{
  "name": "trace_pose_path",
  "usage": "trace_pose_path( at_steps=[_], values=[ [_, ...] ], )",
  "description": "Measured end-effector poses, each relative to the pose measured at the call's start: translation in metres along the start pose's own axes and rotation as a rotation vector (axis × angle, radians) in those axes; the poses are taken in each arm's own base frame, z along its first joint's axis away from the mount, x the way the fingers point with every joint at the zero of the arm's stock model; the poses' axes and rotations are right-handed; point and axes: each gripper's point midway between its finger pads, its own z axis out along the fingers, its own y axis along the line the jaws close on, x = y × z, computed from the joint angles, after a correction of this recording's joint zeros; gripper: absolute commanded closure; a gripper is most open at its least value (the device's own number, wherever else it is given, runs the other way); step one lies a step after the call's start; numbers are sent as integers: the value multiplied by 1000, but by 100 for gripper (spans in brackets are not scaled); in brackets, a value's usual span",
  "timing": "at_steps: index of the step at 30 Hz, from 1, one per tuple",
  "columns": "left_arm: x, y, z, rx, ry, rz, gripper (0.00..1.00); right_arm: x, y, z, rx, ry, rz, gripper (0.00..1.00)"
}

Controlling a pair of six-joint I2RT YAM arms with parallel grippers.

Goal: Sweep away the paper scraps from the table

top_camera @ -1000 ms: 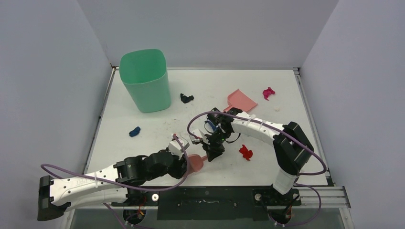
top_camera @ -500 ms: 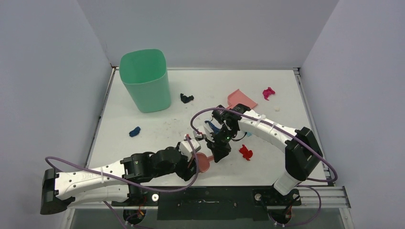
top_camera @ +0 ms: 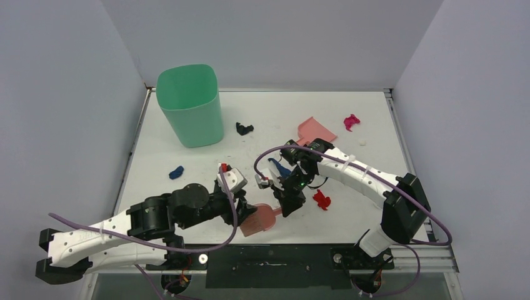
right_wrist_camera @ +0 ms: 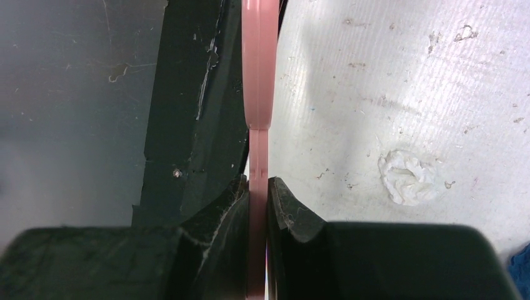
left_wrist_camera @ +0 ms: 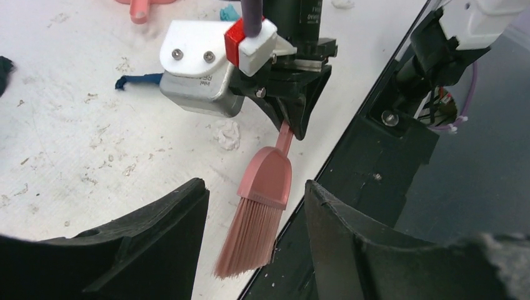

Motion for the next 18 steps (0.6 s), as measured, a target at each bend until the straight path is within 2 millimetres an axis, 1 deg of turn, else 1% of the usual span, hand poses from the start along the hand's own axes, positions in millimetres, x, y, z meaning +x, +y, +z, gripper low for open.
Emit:
trace_pose_path(
  at_steps=[2, 4, 8, 10, 14, 17, 18],
  values=[
    [7, 1, 5, -6, 22, 13, 44, 1, 1, 0, -3, 2, 1, 95],
    [22, 2, 14, -13, 65, 26, 47, 1, 2, 0, -7, 3, 4, 95],
    [56, 0, 33, -7, 164, 46, 57, 1, 2, 0, -8, 3, 5, 95],
    [69, -2, 40, 2, 202, 51, 63, 1, 3, -1, -6, 2, 3, 95],
    [78, -3, 47, 6, 209, 45, 83, 1, 6, -4, -5, 2, 3, 94],
    [78, -7, 50, 23, 193, 14, 98, 7, 7, -5, 4, 14, -10, 93],
    [76, -11, 50, 37, 179, -5, 100, 8, 6, -6, 10, 15, -17, 92]
  ],
)
